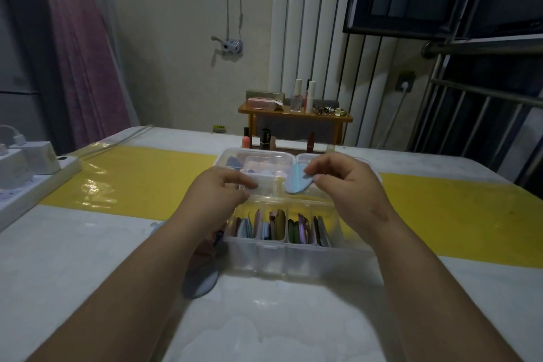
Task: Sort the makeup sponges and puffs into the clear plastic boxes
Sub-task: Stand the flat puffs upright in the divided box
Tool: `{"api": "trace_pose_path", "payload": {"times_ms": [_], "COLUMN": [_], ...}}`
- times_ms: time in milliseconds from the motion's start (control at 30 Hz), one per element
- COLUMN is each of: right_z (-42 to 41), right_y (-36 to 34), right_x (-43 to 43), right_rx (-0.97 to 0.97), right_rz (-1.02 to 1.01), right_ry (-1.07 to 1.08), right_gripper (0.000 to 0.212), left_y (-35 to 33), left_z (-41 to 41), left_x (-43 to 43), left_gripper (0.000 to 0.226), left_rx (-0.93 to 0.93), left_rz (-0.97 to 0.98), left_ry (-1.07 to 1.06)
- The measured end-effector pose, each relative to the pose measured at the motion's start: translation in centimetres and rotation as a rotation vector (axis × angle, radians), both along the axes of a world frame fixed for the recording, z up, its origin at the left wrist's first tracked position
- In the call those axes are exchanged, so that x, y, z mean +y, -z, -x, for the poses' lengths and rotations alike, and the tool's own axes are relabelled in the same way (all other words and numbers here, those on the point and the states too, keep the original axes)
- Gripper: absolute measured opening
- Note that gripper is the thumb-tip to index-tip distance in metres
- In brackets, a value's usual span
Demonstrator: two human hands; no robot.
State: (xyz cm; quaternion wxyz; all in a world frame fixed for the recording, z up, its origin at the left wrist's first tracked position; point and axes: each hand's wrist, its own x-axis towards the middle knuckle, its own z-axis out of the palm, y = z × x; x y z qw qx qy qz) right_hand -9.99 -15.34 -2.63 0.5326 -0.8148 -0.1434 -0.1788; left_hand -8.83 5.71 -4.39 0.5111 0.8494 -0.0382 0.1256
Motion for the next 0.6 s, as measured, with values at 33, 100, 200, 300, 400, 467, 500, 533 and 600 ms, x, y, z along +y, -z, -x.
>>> {"api": "trace_pose_path", "payload": {"times_ms": [33,100,200,300,400,467,500,533,600], "right_z": [0.0,0.1,0.1,0.0,0.0,0.0,0.0,0.0,-0.1], "right_y": [-0.1,-0.3,-0.5,-0.6,-0.5,-0.5,-0.4,-0.4,-0.4], "right_x": [-0.1,-0.4,-1.0,-1.5,-1.6,-1.6,-1.6,-1.6,-1.5], "right_rx": [-0.003,-0.007,-0.020,0.002,0.055,0.084,0.088,0.089,0.106], "right_rz": [0.008,0.033,0.109,0.228,0.336,0.354,0.357,0.359,0.366], "right_ry": [0.013,0.047,0.093,0.109,0.109,0.105,0.106,0.107,0.103], "right_gripper": [0.025,0.024,0.019,0.018,0.021,0.023,0.023,0.022,0.021], "left_y": [0.0,0.1,0.1,0.1,0.2,0.3,0.3,0.4,0.5], "left_z": [0.0,-0.1,-0.2,-0.2,-0.2,-0.4,-0.5,-0.5,-0.5], "left_x": [0.0,0.1,0.3,0.4,0.3,0.4,0.4,0.4,0.4], "left_gripper": [0.025,0.023,0.024,0.023,0.024,0.024,0.023,0.022,0.020], "left_rx": [0.053,0.123,0.161,0.168,0.155,0.137,0.132,0.130,0.127], "left_rz": [-0.016,-0.036,-0.018,-0.024,-0.040,-0.039,-0.036,-0.041,-0.046], "left_ry": [-0.008,-0.012,-0.020,-0.013,-0.023,-0.037,-0.043,-0.048,-0.057]}}
